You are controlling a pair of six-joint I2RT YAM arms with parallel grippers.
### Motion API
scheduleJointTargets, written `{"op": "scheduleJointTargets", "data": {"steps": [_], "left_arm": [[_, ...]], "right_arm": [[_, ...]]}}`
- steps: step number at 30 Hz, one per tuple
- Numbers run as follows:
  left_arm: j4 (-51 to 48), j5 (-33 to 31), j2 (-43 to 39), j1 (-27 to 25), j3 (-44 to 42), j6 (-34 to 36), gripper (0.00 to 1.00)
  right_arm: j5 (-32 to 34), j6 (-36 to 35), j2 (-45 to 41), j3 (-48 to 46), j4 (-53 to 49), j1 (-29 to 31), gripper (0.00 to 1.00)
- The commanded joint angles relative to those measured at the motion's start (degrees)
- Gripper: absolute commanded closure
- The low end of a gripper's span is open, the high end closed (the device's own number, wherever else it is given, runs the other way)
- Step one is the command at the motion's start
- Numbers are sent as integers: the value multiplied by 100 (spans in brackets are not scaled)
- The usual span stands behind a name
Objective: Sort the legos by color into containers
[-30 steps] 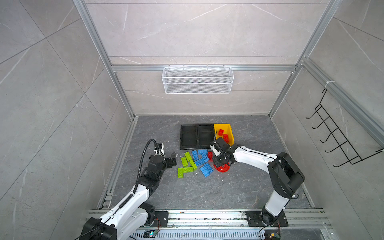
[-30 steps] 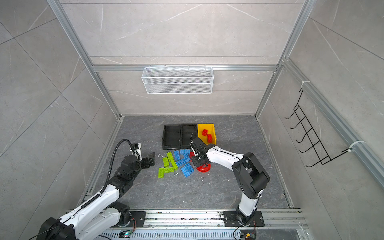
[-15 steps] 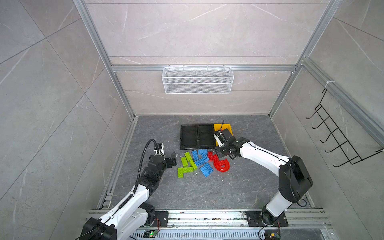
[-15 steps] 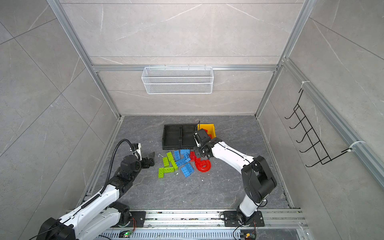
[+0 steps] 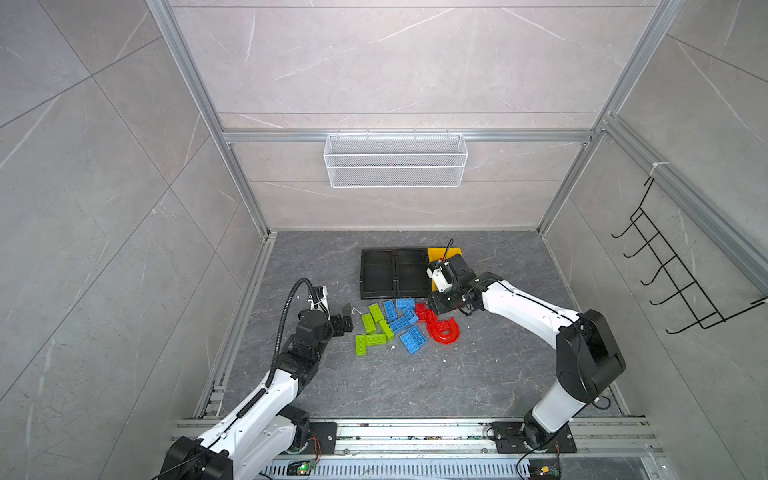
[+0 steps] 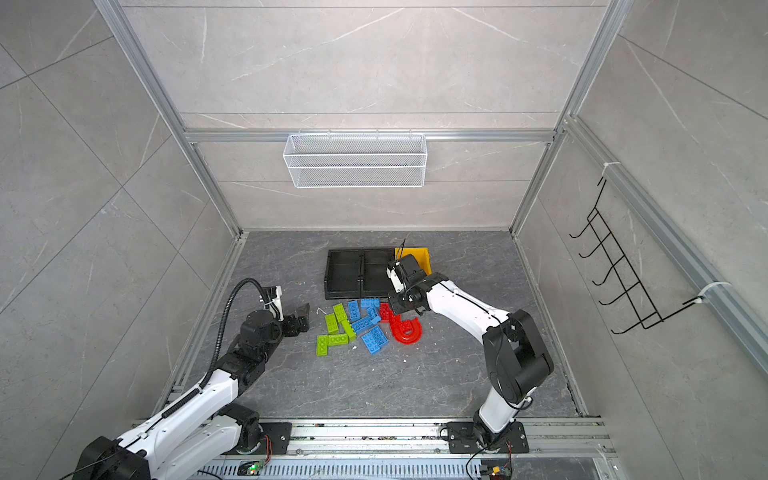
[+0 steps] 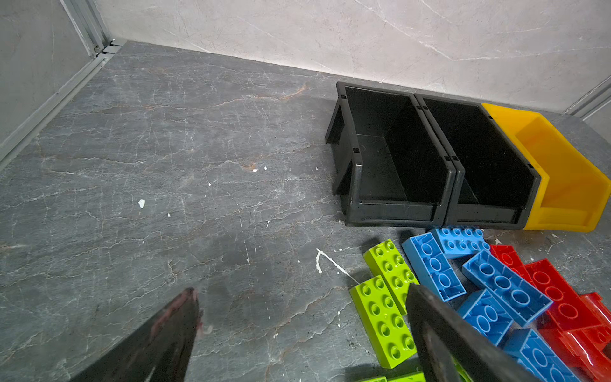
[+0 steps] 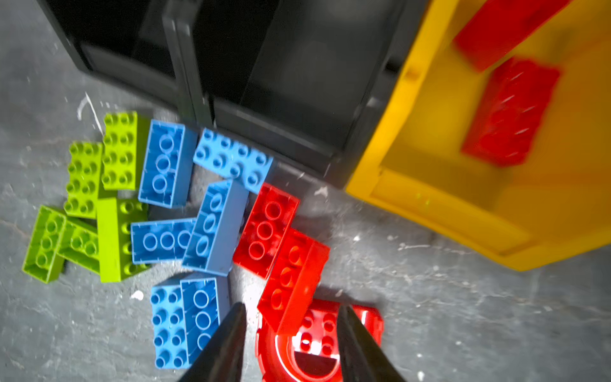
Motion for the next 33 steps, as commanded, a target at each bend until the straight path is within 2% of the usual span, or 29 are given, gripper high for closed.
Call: {"op": "scheduleJointTargets", "data": {"steps": [1,19,24,33], "left_arm": [[168,-72,9,9,132,-18,1],[135,-92,-38,9,124,1,1],[126,-91,-60,9,126,4,1],[117,-92,-70,2,150,4,1]], "right_arm": [[-252,126,226,-178,260,12,52],[-300,108,986,-260,622,-15,53],[-329,179,1017,-362,689,-20,56],[52,191,820,-362,403,-23,65]]}}
